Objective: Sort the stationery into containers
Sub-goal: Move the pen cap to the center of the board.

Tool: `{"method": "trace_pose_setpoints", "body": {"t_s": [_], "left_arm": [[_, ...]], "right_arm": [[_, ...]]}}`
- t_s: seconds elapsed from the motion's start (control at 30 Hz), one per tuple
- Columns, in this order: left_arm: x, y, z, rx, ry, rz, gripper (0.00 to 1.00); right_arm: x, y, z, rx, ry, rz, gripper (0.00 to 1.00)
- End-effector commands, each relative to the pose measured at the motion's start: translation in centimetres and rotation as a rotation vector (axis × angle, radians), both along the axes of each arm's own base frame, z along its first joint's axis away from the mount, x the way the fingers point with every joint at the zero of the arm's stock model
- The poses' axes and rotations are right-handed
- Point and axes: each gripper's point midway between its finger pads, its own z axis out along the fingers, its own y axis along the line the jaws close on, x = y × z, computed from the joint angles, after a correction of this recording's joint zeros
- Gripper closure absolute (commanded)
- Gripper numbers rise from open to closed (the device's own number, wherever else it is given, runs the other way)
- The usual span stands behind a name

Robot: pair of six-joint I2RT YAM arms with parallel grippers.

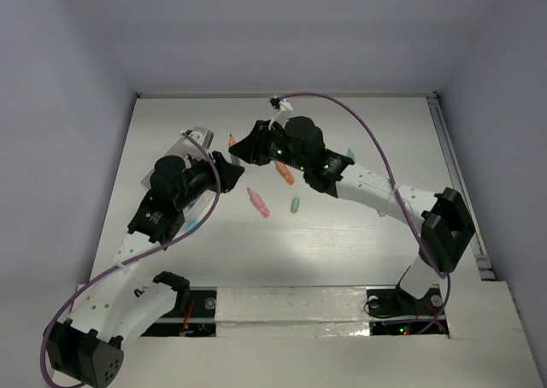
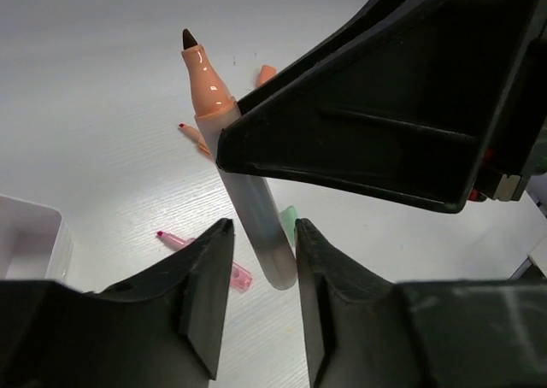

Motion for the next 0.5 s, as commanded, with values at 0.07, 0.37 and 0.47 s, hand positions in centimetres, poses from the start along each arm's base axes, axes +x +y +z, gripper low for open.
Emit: {"method": "trace_pose_setpoints", "body": {"t_s": [0.07,0.37,0.47], "left_arm": [[0.5,0.2,1.1,0.002,-0.040,0.016,0.84],[0.2,0.8,1.8,0.003,-0.073,0.039,1.00],[0.0,0.8,2.0,0.000,-0.080,0.033,1.00]], "right_arm": [[-1.7,-0.3,5.4,0.119,-0.091,0.048,0.98],[-2.2,-1.6,4.9,0.046,-0.121,0.037,0.85],[-1.6,-3.0,4.5,-0.019,-0.121,0.038,0.58]]}}
